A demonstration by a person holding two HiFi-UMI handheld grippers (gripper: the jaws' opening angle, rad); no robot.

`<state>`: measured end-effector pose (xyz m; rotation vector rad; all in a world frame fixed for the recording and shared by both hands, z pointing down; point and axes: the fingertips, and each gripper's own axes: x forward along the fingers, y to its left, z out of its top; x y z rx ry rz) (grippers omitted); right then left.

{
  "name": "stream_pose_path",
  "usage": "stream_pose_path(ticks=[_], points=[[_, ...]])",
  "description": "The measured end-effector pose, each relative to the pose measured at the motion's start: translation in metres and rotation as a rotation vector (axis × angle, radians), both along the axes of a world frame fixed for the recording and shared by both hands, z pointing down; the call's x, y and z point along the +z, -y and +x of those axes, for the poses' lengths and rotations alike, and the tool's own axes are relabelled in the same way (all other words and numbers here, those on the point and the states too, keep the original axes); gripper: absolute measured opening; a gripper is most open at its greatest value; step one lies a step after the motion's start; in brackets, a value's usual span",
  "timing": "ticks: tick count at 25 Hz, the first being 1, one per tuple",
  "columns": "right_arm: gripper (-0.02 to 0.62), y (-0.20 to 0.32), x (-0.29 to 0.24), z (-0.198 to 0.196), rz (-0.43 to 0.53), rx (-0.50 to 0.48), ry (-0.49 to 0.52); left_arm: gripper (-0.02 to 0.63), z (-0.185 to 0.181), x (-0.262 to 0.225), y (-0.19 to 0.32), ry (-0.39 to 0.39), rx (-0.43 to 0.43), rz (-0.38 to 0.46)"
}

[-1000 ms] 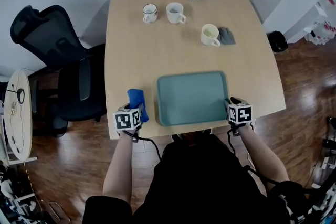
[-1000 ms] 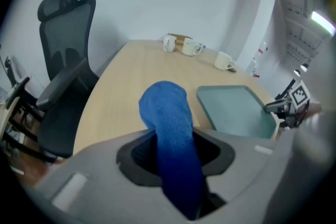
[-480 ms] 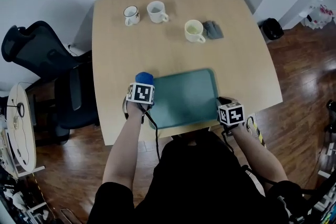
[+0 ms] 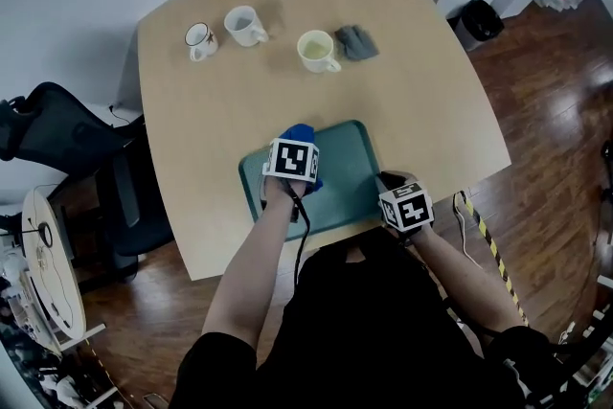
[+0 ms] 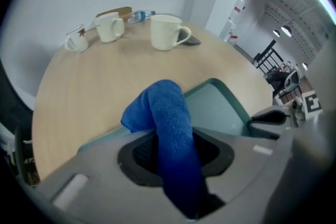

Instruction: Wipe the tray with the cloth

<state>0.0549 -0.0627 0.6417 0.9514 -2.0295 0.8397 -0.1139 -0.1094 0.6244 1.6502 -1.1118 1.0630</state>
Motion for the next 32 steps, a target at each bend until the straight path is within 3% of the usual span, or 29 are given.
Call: stream_pose_path(ticks=[4,8,11,15,21,26,29,32], points=[[0.035,-0.002,0.001,-0.002,0.013,-0.028,0.004,0.136,0.07,0.0,0.013,-0.057,0.075,-0.036],[0.037,-0.003,-0.001,0.002,0.01,-0.029,0.025,0.137,0.138,-0.007,0.02,-0.318,-0.008,-0.072],[0.037,-0.003,0.001,0.003,0.003,-0.036,0.035,0.138,0.145,-0.008,0.017,-0.376,-0.035,-0.07],[0.038,-0.001,0.001,0.005,0.005,-0.046,0.034,0.138,0.106,-0.01,-0.002,-0.287,0.002,-0.041],[0.038,-0.002,0.006,0.008,0.016,-0.035,0.002,0.143,-0.018,-0.003,-0.056,-0.133,-0.075,-0.025],[0.038,-0.001,0.004,0.003,0.014,-0.031,-0.034,0.146,-0.11,-0.001,-0.096,0.01,-0.066,-0.046],[0.038,-0.001,0.006,0.003,0.018,-0.032,-0.05,0.147,-0.126,-0.002,-0.102,0.001,-0.097,-0.036],[0.038,-0.002,0.006,0.002,0.022,-0.026,-0.061,0.147,-0.116,0.002,-0.101,-0.009,-0.096,-0.027]])
